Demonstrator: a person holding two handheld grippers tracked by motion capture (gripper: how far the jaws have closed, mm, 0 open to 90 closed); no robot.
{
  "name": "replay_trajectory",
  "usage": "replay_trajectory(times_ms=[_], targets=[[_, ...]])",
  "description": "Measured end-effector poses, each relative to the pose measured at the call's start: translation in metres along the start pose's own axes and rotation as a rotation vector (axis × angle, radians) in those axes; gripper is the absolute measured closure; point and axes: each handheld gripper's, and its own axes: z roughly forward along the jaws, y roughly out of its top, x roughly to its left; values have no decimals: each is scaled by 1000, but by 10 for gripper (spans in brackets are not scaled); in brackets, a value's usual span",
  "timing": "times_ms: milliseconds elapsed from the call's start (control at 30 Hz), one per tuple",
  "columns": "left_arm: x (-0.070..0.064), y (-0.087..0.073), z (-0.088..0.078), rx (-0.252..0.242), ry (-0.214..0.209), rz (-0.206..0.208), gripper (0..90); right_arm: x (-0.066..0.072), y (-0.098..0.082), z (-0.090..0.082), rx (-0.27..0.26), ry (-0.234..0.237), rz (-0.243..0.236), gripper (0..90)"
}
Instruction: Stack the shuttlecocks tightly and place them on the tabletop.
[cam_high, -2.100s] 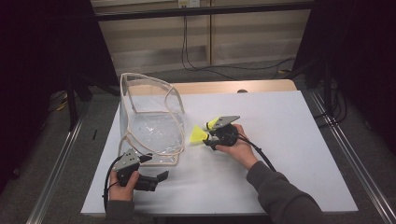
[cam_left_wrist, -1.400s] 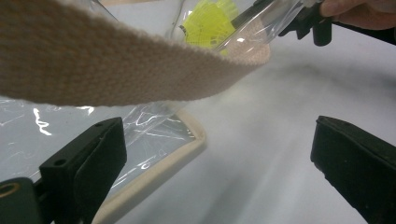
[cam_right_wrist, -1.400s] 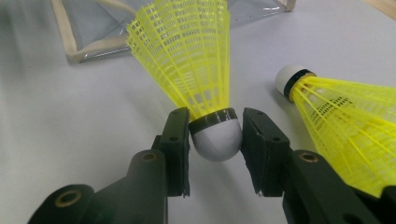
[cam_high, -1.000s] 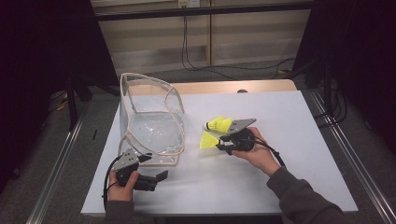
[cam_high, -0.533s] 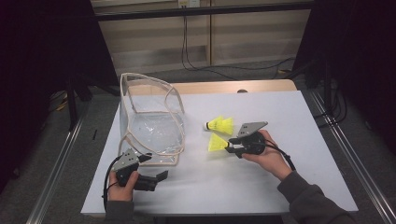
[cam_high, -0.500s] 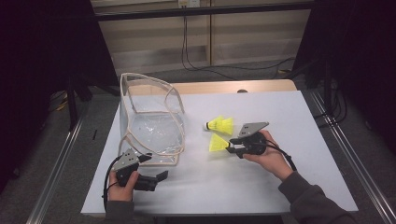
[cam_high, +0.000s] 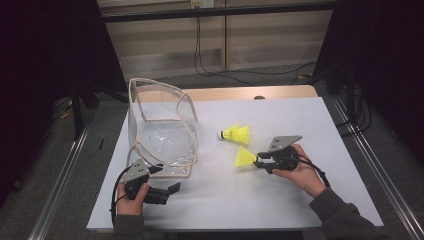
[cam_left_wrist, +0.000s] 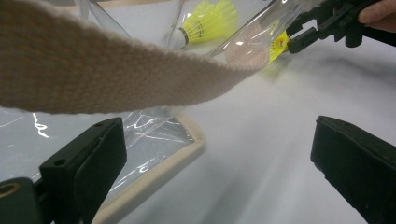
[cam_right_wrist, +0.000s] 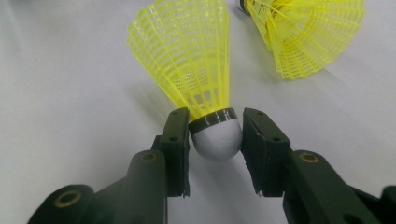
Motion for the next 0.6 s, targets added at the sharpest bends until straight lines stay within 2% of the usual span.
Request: replay_trajectory(times_ms=[600], targets=[[1, 0, -1, -1, 2, -3, 36, -8, -23, -14, 19, -6, 5, 625]])
